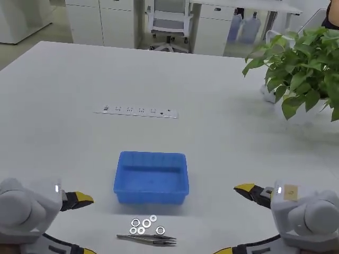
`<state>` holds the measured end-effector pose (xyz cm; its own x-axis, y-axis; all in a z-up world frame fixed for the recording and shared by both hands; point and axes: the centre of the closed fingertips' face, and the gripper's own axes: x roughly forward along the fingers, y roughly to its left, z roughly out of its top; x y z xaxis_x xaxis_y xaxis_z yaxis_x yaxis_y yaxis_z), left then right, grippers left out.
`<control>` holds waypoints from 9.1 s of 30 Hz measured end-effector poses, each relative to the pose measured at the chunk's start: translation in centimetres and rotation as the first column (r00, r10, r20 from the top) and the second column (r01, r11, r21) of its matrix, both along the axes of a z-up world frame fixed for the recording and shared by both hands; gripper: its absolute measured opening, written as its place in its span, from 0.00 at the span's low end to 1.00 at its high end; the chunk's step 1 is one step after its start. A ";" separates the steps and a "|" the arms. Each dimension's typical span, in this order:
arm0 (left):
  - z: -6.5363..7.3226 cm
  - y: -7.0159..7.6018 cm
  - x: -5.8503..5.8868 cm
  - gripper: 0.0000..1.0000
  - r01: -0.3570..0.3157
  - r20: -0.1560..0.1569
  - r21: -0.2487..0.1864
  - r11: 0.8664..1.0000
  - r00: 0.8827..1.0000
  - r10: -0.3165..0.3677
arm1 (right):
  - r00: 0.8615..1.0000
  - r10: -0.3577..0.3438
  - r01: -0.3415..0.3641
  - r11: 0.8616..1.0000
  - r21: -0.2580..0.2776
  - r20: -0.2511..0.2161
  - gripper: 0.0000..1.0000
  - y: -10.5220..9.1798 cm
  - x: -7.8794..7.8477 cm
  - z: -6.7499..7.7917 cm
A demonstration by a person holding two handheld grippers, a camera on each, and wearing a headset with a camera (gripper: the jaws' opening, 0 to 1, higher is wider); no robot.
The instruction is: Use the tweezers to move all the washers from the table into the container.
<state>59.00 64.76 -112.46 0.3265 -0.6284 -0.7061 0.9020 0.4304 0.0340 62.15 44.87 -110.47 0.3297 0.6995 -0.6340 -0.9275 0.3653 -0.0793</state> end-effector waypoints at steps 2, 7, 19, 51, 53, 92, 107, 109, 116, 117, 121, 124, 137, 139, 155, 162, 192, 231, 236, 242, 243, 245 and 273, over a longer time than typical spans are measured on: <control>-0.4 0.1 0.0 0.65 0.011 -0.006 0.009 1.000 1.000 -0.011 | 1.000 0.021 -0.021 1.000 -0.015 -0.004 0.91 0.2 -0.2 -0.4; -1.1 0.0 0.2 0.57 0.046 -0.005 0.035 0.998 0.999 -0.046 | 0.998 0.055 -0.055 0.998 -0.040 -0.004 0.84 0.6 -0.4 -0.9; -2.8 -0.6 0.5 0.39 0.128 -0.013 0.095 0.987 0.992 -0.127 | 0.986 0.164 -0.165 0.984 -0.067 -0.011 0.61 3.2 -1.2 -1.8; -5.6 -3.3 1.1 0.15 0.307 -0.096 0.181 0.935 0.951 -0.293 | 0.915 0.399 -0.403 0.903 -0.152 -0.054 0.23 9.3 -2.9 -5.3; -5.6 -3.3 1.1 0.15 0.316 -0.098 0.190 0.929 0.948 -0.303 | 0.915 0.400 -0.404 0.901 -0.161 -0.056 0.22 9.5 -2.9 -5.5; -2.8 -4.1 0.3 0.05 0.417 -0.087 0.236 0.878 0.909 -0.408 | 0.912 0.405 -0.410 0.891 -0.196 -0.065 0.15 11.4 -2.8 -7.4; 0.3 -5.2 0.4 0.05 0.444 -0.045 0.218 0.869 0.894 -0.445 | 0.923 0.381 -0.384 0.904 -0.188 -0.053 0.11 11.2 -2.7 -6.8; 0.9 -5.3 0.4 0.05 0.449 -0.036 0.219 0.866 0.891 -0.452 | 0.925 0.375 -0.379 0.908 -0.179 -0.056 0.10 11.3 -2.7 -6.6; 2.6 -6.1 0.4 0.05 0.463 0.004 0.204 0.863 0.881 -0.474 | 0.931 0.361 -0.365 0.917 -0.159 -0.054 0.10 11.5 -2.7 -6.0; 2.9 -6.2 0.4 0.05 0.463 0.008 0.199 0.864 0.880 -0.474 | 0.933 0.357 -0.361 0.920 -0.154 -0.051 0.10 11.5 -2.7 -5.9; 4.1 -6.9 0.4 0.05 0.468 0.034 0.180 0.865 0.876 -0.481 | 0.938 0.345 -0.348 0.928 -0.132 -0.045 0.10 11.8 -2.5 -5.4; 4.8 -7.4 0.4 0.05 0.470 0.049 0.166 0.867 0.874 -0.484 | 0.942 0.334 -0.337 0.936 -0.105 -0.041 0.10 12.2 -2.5 -5.1; 5.5 -8.7 0.2 0.06 0.485 0.070 0.120 0.866 0.866 -0.494 | 0.945 0.324 -0.325 0.944 -0.060 -0.036 0.10 12.7 -2.6 -4.8; 5.6 -9.0 0.2 0.06 0.486 0.076 0.108 0.867 0.866 -0.494 | 0.947 0.319 -0.320 0.946 -0.056 -0.038 0.09 12.6 -2.6 -4.8; 4.1 -10.0 -0.1 0.06 0.494 0.044 0.039 0.869 0.868 -0.495 | 0.953 0.300 -0.301 0.953 -0.027 -0.042 0.10 12.3 -2.7 -4.7; 4.2 -10.3 -0.1 0.06 0.497 0.046 0.002 0.868 0.867 -0.496 | 0.955 0.293 -0.294 0.956 -0.025 -0.041 0.10 12.2 -2.7 -4.7; 4.6 -10.6 1.4 0.06 0.529 0.067 0.049 0.847 0.844 -0.531 | 0.965 0.262 -0.262 0.964 -0.040 0.008 0.12 11.8 -0.9 -4.2; 3.8 -11.1 2.2 0.06 0.501 0.039 0.044 0.865 0.864 -0.502 | 0.975 0.217 -0.219 0.975 -0.039 -0.049 0.10 11.5 -0.5 -5.1; 4.0 -11.2 2.1 0.06 0.505 0.037 0.046 0.862 0.861 -0.507 | 0.975 0.219 -0.220 0.975 -0.035 -0.044 0.10 11.5 -0.6 -4.8; 4.7 -11.2 2.2 0.06 0.512 0.038 0.048 0.857 0.857 -0.514 | 0.975 0.219 -0.220 0.975 -0.027 -0.038 0.10 11.4 -0.5 -4.1; 4.9 -11.2 2.2 0.06 0.513 0.039 0.047 0.857 0.856 -0.515 | 0.975 0.218 -0.219 0.975 -0.024 -0.037 0.10 11.4 -0.5 -3.9; 5.2 -11.3 2.3 0.06 0.513 0.040 0.043 0.857 0.856 -0.515 | 0.976 0.217 -0.218 0.976 -0.022 -0.035 0.10 11.3 -0.4 -3.6; 9.5 -10.8 5.4 0.06 0.519 0.081 0.041 0.854 0.850 -0.520 | 0.982 0.189 -0.190 0.981 0.030 0.029 0.10 12.4 3.4 0.7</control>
